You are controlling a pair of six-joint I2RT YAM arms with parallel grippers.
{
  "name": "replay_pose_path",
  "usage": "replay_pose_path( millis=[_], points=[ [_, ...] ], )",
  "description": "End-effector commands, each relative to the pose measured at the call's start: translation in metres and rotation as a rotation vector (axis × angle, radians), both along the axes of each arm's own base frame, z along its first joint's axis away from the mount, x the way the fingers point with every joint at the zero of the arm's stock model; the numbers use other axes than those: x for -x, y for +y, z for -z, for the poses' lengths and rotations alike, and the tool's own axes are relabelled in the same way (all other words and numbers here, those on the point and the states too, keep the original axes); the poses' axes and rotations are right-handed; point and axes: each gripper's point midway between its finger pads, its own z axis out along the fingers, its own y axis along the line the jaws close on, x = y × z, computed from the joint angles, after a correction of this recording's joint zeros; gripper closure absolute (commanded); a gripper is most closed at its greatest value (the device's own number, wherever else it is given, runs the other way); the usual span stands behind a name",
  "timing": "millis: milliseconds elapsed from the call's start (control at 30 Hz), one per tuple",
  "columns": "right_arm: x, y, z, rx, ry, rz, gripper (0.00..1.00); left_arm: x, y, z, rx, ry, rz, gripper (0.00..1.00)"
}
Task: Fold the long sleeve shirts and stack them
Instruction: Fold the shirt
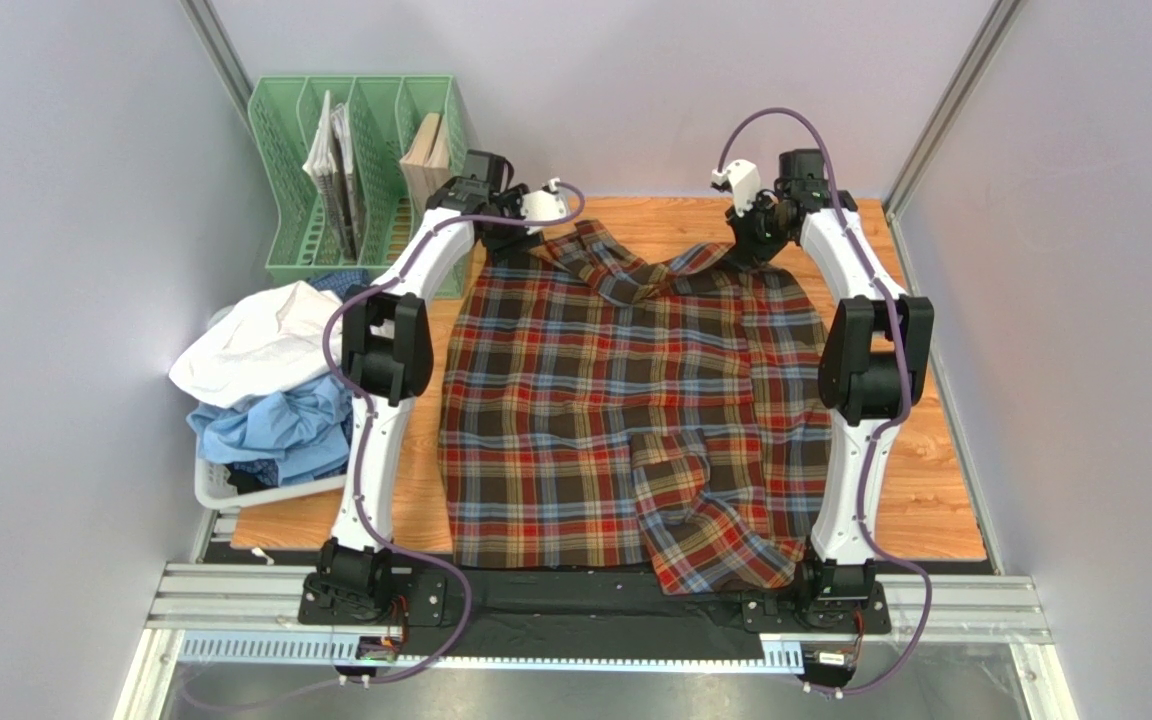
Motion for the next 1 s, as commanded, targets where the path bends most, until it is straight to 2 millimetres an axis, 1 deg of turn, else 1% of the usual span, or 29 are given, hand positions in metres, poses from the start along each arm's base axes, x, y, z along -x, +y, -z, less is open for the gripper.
replay_pose_path(
  millis=[0, 133, 167, 200, 233, 267, 333, 367, 433, 467, 500, 533, 567, 600, 633, 667, 700, 767, 800, 867, 900, 967],
  points=[
    [-0.01, 0.002, -0.013, -0.024, -0.031, 0.002, 1.0, -0.015, -0.005, 0.011, -0.098, -0.071, 0.125, 0.34],
    [-0.009, 0.001, -0.01, -0.022, -0.023, 0.006, 1.0, -0.021, -0.007, 0.019, -0.127, -0.093, 0.173, 0.35],
    [-0.009, 0.002, -0.01, -0.022, -0.021, 0.004, 1.0, -0.021, -0.006, 0.026, -0.136, -0.086, 0.177, 0.36],
    [-0.009, 0.001, -0.01, -0.021, -0.023, 0.005, 1.0, -0.023, -0.006, 0.025, -0.141, -0.091, 0.177, 0.4],
    [-0.01, 0.001, -0.011, -0.021, -0.025, 0.007, 1.0, -0.023, -0.006, 0.027, -0.15, -0.089, 0.186, 0.5],
    [-0.01, 0.001, -0.011, -0.021, -0.024, 0.008, 1.0, -0.022, -0.006, 0.029, -0.153, -0.083, 0.194, 0.67],
    [-0.01, -0.001, -0.015, -0.028, -0.026, 0.019, 1.0, -0.018, -0.009, 0.022, -0.137, -0.076, 0.208, 0.8],
    [-0.01, 0.0, -0.016, -0.035, -0.023, 0.018, 1.0, -0.008, -0.008, 0.014, -0.131, -0.057, 0.224, 0.9],
    [-0.012, -0.001, -0.024, -0.046, -0.028, 0.027, 1.0, 0.005, -0.014, 0.0, -0.095, -0.04, 0.26, 0.97],
    [-0.014, 0.001, -0.03, -0.06, -0.033, 0.028, 1.0, 0.013, -0.011, -0.018, -0.079, -0.052, 0.263, 1.0],
    [-0.017, -0.02, -0.033, -0.082, -0.03, 0.083, 1.0, 0.018, -0.013, -0.03, -0.049, -0.057, 0.278, 1.0],
    [-0.015, -0.023, -0.034, -0.1, -0.014, 0.096, 1.0, 0.023, -0.013, -0.039, -0.029, -0.058, 0.28, 1.0],
    [-0.02, -0.023, -0.041, -0.131, -0.023, 0.097, 1.0, 0.028, -0.007, -0.059, -0.008, -0.074, 0.272, 1.0],
    [-0.021, -0.031, -0.044, -0.152, -0.018, 0.121, 1.0, 0.033, -0.008, -0.069, 0.032, -0.067, 0.272, 1.0],
    [-0.017, -0.033, -0.041, -0.179, 0.015, 0.138, 1.0, 0.04, -0.006, -0.074, 0.049, -0.048, 0.272, 1.0],
    [-0.015, -0.032, -0.038, -0.203, 0.033, 0.135, 1.0, 0.044, 0.0, -0.088, 0.067, -0.057, 0.265, 1.0],
    [-0.013, -0.034, -0.037, -0.211, 0.045, 0.141, 1.0, 0.049, -0.001, -0.092, 0.088, -0.049, 0.266, 1.0],
    [-0.007, -0.036, -0.031, -0.225, 0.078, 0.144, 1.0, 0.059, 0.004, -0.098, 0.102, -0.03, 0.269, 1.0],
    [-0.002, -0.034, -0.025, -0.231, 0.107, 0.141, 1.0, 0.061, 0.006, -0.098, 0.097, -0.026, 0.27, 1.0],
    [0.005, -0.031, -0.02, -0.241, 0.14, 0.126, 1.0, 0.069, 0.011, -0.093, 0.091, 0.006, 0.273, 1.0],
    [0.012, -0.031, -0.015, -0.245, 0.179, 0.122, 1.0, 0.073, 0.011, -0.092, 0.1, 0.02, 0.284, 1.0],
    [0.019, -0.029, -0.01, -0.25, 0.217, 0.093, 1.0, 0.081, 0.014, -0.09, 0.11, 0.053, 0.286, 1.0]
  ],
)
